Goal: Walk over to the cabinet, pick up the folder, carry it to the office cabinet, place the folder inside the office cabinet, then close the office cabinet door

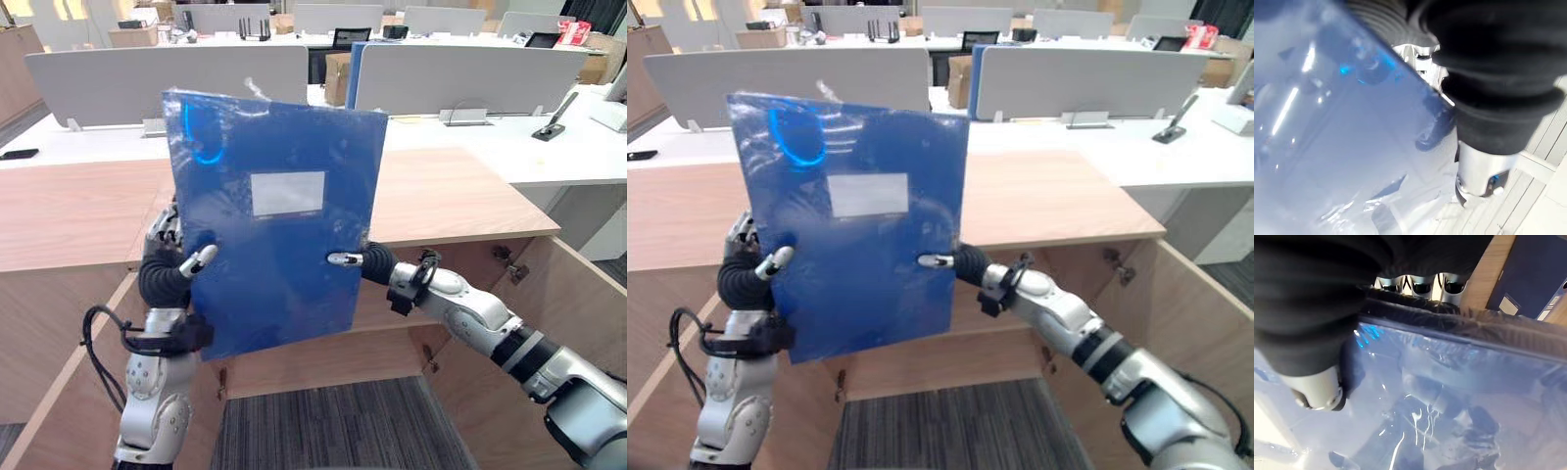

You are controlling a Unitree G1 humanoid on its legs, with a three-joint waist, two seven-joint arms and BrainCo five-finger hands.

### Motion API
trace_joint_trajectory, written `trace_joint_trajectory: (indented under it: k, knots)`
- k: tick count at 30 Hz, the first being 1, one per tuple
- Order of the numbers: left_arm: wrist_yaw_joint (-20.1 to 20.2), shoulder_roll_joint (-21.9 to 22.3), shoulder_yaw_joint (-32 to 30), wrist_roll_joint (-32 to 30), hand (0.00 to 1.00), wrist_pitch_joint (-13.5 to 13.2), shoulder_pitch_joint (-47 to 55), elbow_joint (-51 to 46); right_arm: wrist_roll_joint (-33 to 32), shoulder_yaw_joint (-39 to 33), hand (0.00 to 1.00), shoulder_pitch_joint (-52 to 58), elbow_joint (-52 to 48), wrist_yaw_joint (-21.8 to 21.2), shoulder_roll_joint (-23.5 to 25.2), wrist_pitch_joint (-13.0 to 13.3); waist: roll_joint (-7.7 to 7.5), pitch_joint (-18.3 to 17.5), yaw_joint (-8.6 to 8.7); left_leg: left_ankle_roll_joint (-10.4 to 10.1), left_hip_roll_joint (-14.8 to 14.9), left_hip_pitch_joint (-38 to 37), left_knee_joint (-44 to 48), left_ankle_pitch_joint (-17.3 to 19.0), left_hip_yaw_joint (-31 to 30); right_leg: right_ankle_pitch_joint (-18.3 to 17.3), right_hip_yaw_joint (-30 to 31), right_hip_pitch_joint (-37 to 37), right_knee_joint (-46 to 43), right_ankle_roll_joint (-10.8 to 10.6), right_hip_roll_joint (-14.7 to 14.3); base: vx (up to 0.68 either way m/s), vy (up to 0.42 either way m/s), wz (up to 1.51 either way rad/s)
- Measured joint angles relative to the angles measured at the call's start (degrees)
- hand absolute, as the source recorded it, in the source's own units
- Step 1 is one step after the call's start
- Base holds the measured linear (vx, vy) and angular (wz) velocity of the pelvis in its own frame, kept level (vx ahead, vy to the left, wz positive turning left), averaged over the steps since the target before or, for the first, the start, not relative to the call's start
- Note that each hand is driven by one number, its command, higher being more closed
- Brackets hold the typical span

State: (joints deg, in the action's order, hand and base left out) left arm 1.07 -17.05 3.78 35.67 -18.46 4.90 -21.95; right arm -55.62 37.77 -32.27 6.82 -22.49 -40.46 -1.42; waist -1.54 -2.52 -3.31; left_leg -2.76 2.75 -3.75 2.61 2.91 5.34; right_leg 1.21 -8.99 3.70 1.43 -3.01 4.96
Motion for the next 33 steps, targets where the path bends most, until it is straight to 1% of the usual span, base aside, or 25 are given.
trace_joint_trajectory:
  k: [1,2,3,4,6,7,8,9,10,11,13,15,16,18,20,22,23,24,25,27,28,30,31,32,33]
  knots:
    - [0.75,-0.01,0.66,0.35,0.0,-0.08,-0.29,-0.31,0.76,-2.52,1.0,1.71,-1.17,-0.36,0.07,-0.13,-0.01,-0.05,0.04,0.0,0.0,-0.01,0.0,0.0,0.09,0.0,0.1,-0.09,-0.04,0.0,0.0,-0.03,0.022,-0.11]
    - [2.62,0.03,2.16,0.59,0.0,-0.24,-0.55,-1.48,1.35,-8.36,1.0,5.69,-4.27,-0.94,0.81,-0.16,0.04,-0.26,0.1,-0.01,0.05,0.13,-0.04,0.02,0.41,0.0,0.49,-0.5,-0.16,0.0,-0.05,-0.01,0.023,-0.16]
    - [5.07,0.04,3.74,1.19,0.0,-0.39,-0.79,-2.94,1.86,-14.55,1.0,9.36,-7.47,-1.32,2.67,-0.11,0.07,-0.34,0.5,-0.05,0.15,0.28,-0.06,0.06,0.9,0.03,1.06,-1.02,-0.28,0.02,-0.15,0.0,0.023,-0.21]
    - [6.23,0.08,4.6,1.35,0.0,-0.46,-0.95,-3.6,2.25,-17.71,1.0,10.86,-8.82,-1.57,4.23,-0.03,0.08,-0.39,0.8,-0.08,0.23,0.3,-0.08,0.11,1.23,0.06,1.38,-1.27,-0.32,0.05,-0.24,0.0,0.021,-0.28]
    - [10.26,1.09,6.75,1.69,0.0,-0.29,-1.61,-4.05,3.85,-28.56,1.0,15.03,-14.18,-2.48,10.62,0.99,0.11,-1.08,2.43,-0.24,0.64,0.49,-0.1,0.42,2.56,0.27,2.73,-2.17,-0.35,0.22,-0.68,0.01,0.014,-0.31]
    - [11.08,1.54,6.97,1.93,0.0,0.03,-1.52,-3.65,3.87,-30.84,1.0,15.97,-15.69,-2.64,12.22,1.58,0.12,-1.34,2.77,-0.26,0.73,0.51,-0.15,0.49,3.02,0.33,3.07,-2.43,-0.36,0.26,-0.8,0.01,0.01,-0.3]
    - [12.26,2.29,7.01,2.79,0.0,0.72,-1.35,-2.19,3.24,-34.26,1.0,17.34,-17.92,-2.67,14.89,2.84,0.15,-1.64,3.18,-0.31,0.88,0.49,-0.14,0.64,3.63,0.43,3.53,-2.7,-0.35,0.26,-0.95,0.02,0.01,-0.31]
    - [13.45,3.57,6.34,4.37,0.0,2.32,-1.0,1.55,1.54,-39.6,1.0,19.04,-20.87,-2.5,19.37,5.37,0.13,-1.87,4.04,-0.38,1.05,0.21,-0.15,0.85,4.39,0.51,4.48,-2.86,-0.35,0.29,-1.21,0.01,0.011,-0.33]
    - [13.8,3.98,5.87,4.98,0.0,3.08,-0.77,3.73,0.72,-41.67,1.0,19.55,-22.16,-2.34,21.02,6.33,0.14,-1.86,4.35,-0.44,1.14,-0.09,-0.16,0.99,4.92,0.57,4.95,-2.86,-0.35,0.32,-1.32,0.0,0.013,-0.37]
    - [14.01,4.71,4.76,5.68,0.0,4.18,0.13,6.91,-0.11,-44.11,1.0,20.36,-23.91,-1.93,22.9,7.95,0.2,-1.94,4.68,-0.41,1.3,-0.45,-0.15,1.25,5.76,0.63,5.77,-2.86,-0.35,0.34,-1.52,0.0,0.015,-0.42]
    - [13.41,6.71,1.34,6.63,0.0,6.7,2.97,16.27,-1.68,-49.61,1.0,23.5,-28.95,-0.19,26.95,11.4,0.25,-2.14,5.95,-0.48,1.49,-1.16,-0.11,1.81,7.8,0.88,7.9,-3.2,-0.34,0.32,-1.93,-0.01,0.018,-0.49]
    - [11.59,8.39,-1.24,6.62,0.0,7.99,4.63,21.4,-1.66,-52.26,1.0,25.68,-30.87,1.13,29.23,13.14,0.29,-2.17,6.33,-0.39,1.58,-1.35,-0.08,2.11,9.56,1.26,9.49,-3.88,-0.34,0.29,-2.19,-0.02,0.024,-0.54]
    - [10.12,9.54,-3.55,6.6,0.0,8.81,5.8,24.66,-1.66,-53.38,1.0,27.26,-31.63,2.31,30.69,14.17,0.32,-2.15,6.8,-0.38,1.62,-1.35,-0.02,2.34,11.11,1.72,11.23,-4.69,-0.31,0.21,-2.42,-0.03,0.039,-0.65]
    - [8.24,10.76,-6.84,6.61,0.0,9.91,7.38,29.61,-1.62,-53.98,1.0,30.54,-32.07,4.42,33.56,14.98,0.38,-2.01,7.07,-0.46,1.7,-1.68,0.03,2.71,13.93,2.41,13.75,-5.72,-0.24,0.1,-2.82,-0.04,0.041,-0.76]
    - [7.79,11.72,-9.6,6.89,0.0,10.41,7.85,35.51,-1.67,-53.59,1.0,33.58,-32.06,5.81,36.23,15.04,0.69,-1.33,6.96,-0.54,1.84,-2.68,0.14,3.24,16.57,2.83,16.02,-5.95,-0.27,0.01,-3.23,-0.03,0.03,-0.75]
    - [7.91,12.74,-13.11,8.26,0.0,11.76,8.03,44.88,-1.83,-51.25,1.0,37.83,-32.02,6.96,39.64,15.05,1.03,-0.67,6.91,-0.76,2.32,-3.55,1.02,4.35,20.32,3.46,19.53,-6.57,-0.32,-0.21,-4.03,-0.04,0.027,-0.79]
    - [7.95,12.89,-13.86,8.26,0.0,12.13,7.96,47.76,-1.83,-50.3,1.0,38.87,-32.01,6.98,40.39,15.04,1.2,-0.53,6.99,-0.81,2.49,-3.55,1.29,4.6,21.18,3.67,20.42,-6.89,-0.32,-0.22,-4.19,-0.03,0.014,-0.82]
    - [8.13,13.54,-15.66,6.58,0.0,13.03,7.76,53.34,-2.18,-48.55,1.0,40.69,-31.84,6.97,41.55,15.01,1.43,-0.06,6.99,-0.98,2.64,-3.92,1.82,5.16,23.15,4.03,22.18,-7.29,-0.36,-0.28,-4.62,-0.02,0.008,-0.65]
    - [8.23,14.0,-16.7,5.65,0.0,13.35,7.75,56.16,-2.53,-47.27,1.0,41.6,-31.56,6.96,41.98,15.01,1.49,0.13,7.07,-1.04,2.73,-4.32,1.83,5.32,24.07,4.12,23.07,-7.34,-0.4,-0.31,-4.82,-0.02,0.015,-0.76]
    - [8.03,16.45,-20.77,-1.04,0.0,14.42,7.76,65.61,-4.64,-42.96,1.0,45.87,-29.49,6.83,43.7,14.98,1.63,0.32,7.08,-1.25,2.94,-5.45,2.0,5.98,26.75,4.25,25.23,-7.47,-0.65,-0.4,-5.41,0.0,0.02,-0.56]
    - [7.86,17.15,-21.78,-2.3,0.0,14.53,7.73,67.38,-5.27,-41.89,1.0,47.11,-28.54,6.76,44.02,14.99,1.67,0.34,7.11,-1.28,3.0,-5.5,2.19,6.18,27.01,4.25,25.37,-7.5,-0.71,-0.4,-5.52,0.01,0.004,-0.32]
    - [7.17,19.61,-25.24,-6.5,0.0,14.6,7.85,71.79,-8.05,-38.91,1.0,51.47,-22.9,6.23,44.2,13.75,1.86,0.47,6.73,-1.31,3.19,-5.6,2.71,6.69,28.34,4.28,25.98,-7.76,-0.87,-0.45,-5.88,0.01,-0.002,-0.23]
    - [6.9,20.09,-26.77,-8.21,0.0,14.49,8.15,72.25,-9.81,-37.82,1.0,53.42,-18.47,6.24,44.17,12.39,2.14,0.85,6.3,-1.4,3.33,-6.04,2.71,6.77,28.87,4.27,26.36,-7.78,-0.94,-0.45,-5.75,0.01,0.009,-0.21]
    - [6.77,20.1,-27.16,-9.32,0.0,14.49,8.38,72.56,-10.9,-37.52,1.0,54.17,-16.21,6.24,44.22,11.55,2.42,1.22,6.05,-1.49,3.39,-6.44,2.69,6.83,29.09,4.24,26.37,-7.71,-0.98,-0.46,-5.85,-0.01,0.007,-0.22]
    - [6.71,20.14,-27.57,-11.47,0.0,14.49,8.4,73.73,-12.6,-37.21,1.0,55.05,-10.97,6.25,44.24,10.4,3.09,1.63,5.59,-1.67,3.52,-6.94,2.71,6.94,29.68,4.01,26.35,-7.71,-1.38,-0.38,-6.06,-0.01,-0.007,-0.17]
